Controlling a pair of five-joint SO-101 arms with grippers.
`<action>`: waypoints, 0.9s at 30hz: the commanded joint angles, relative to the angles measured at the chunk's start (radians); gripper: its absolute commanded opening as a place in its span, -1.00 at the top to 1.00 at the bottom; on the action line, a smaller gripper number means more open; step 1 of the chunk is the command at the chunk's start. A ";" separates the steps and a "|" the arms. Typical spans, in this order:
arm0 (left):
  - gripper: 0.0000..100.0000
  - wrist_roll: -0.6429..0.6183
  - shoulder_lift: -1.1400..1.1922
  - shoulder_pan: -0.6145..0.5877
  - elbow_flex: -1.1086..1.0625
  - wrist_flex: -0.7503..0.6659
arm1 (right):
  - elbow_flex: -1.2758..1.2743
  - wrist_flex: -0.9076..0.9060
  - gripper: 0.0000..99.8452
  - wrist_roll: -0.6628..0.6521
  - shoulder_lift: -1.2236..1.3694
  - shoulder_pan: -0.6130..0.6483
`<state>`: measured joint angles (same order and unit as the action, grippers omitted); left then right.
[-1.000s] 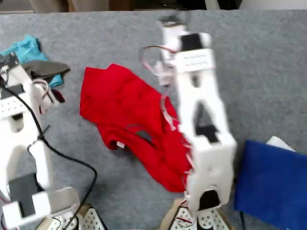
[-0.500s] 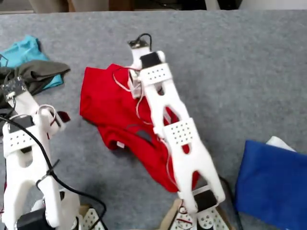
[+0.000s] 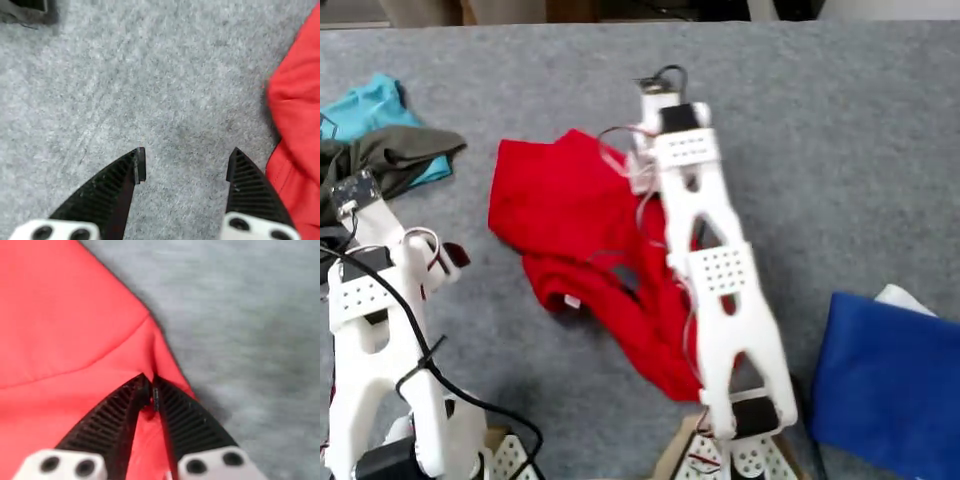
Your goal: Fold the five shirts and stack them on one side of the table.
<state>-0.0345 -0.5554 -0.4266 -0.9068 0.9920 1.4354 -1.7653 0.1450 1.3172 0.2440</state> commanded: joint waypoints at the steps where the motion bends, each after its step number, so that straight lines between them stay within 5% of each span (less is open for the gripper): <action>1: 0.47 0.000 -0.025 -0.002 0.037 0.000 | -0.033 -0.021 0.99 -0.049 -0.104 -0.101; 12: 0.47 -0.002 -0.016 0.066 0.040 -0.115 | -0.536 -0.018 0.99 -0.166 -0.387 -0.317; 21: 0.48 -0.135 0.048 0.321 0.195 -0.195 | -0.492 -0.015 0.99 -0.244 -0.423 -0.559; 27: 0.56 -0.221 0.423 0.384 0.454 -0.370 | -0.441 0.018 0.99 -0.307 -0.348 -0.582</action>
<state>-0.2018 -0.3099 -0.0568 -0.6383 0.6882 0.9337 -1.7607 -0.1465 0.9720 -0.3176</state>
